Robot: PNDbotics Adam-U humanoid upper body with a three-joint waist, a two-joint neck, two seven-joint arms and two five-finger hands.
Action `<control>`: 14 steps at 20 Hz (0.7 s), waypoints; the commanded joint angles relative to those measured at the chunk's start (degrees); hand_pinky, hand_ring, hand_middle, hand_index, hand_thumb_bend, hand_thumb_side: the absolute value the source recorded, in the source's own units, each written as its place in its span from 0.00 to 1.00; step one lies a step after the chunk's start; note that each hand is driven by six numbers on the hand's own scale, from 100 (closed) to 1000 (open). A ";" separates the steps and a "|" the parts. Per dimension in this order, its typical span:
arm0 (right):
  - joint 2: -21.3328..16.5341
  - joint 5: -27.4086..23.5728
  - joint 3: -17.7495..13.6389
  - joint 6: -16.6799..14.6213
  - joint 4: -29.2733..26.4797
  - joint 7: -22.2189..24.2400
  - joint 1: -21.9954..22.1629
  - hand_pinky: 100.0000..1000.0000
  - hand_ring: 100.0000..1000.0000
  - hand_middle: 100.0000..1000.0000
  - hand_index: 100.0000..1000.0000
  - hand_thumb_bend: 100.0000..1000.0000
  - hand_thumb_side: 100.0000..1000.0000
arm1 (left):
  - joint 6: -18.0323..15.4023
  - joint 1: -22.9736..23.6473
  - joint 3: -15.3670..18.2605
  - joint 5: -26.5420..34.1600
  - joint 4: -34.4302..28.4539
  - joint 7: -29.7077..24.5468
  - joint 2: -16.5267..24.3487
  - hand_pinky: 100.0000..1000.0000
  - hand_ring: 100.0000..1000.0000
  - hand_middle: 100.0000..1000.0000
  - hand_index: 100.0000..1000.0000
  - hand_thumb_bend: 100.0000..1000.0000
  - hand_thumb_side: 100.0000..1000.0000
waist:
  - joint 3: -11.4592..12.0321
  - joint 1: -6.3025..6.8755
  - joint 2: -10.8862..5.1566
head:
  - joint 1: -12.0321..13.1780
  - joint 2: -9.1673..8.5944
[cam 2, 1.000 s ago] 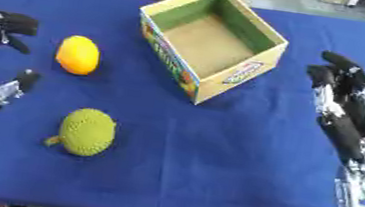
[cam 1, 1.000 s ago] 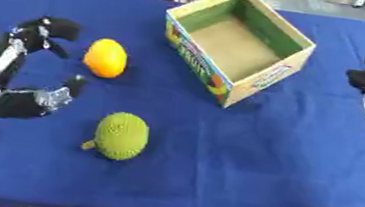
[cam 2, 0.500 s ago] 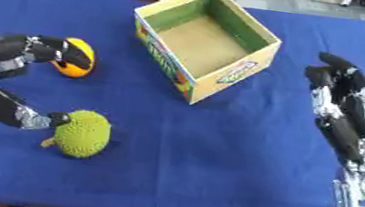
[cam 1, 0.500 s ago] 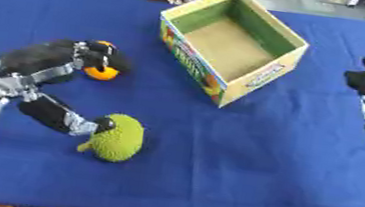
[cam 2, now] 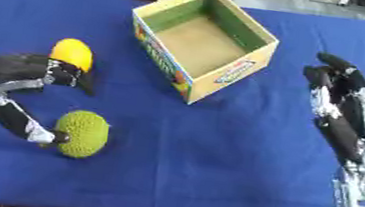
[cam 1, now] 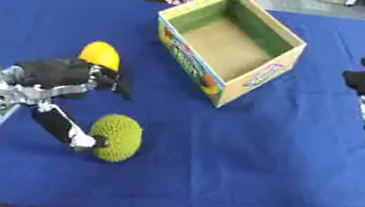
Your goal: Pick up objects on the table and place them in the box.
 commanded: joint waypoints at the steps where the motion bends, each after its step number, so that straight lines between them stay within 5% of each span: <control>1: -1.19 -0.03 -0.07 -0.11 -0.89 0.21 -0.64 0.81 0.75 0.55 0.80 0.00 0.46 | -1.31 -0.65 -0.42 -1.16 0.57 -0.94 0.58 0.64 0.71 0.69 0.79 0.35 0.25 | -0.05 0.15 -0.83 | -0.04 0.29; 7: -1.18 0.00 -0.09 -0.10 -0.85 0.17 -0.58 0.81 0.75 0.55 0.80 0.00 0.46 | -3.24 -0.56 -0.81 -0.75 1.54 -3.84 0.51 0.59 0.63 0.54 0.70 0.25 0.18 | -0.17 0.17 -0.81 | -0.11 0.29; 14: -1.12 0.01 -0.16 -0.08 -0.83 0.06 -0.53 0.81 0.75 0.55 0.80 0.00 0.46 | -2.98 -0.59 0.61 1.56 0.65 -2.99 0.62 0.48 0.47 0.32 0.47 0.12 0.06 | -0.15 0.17 -0.81 | -0.30 0.29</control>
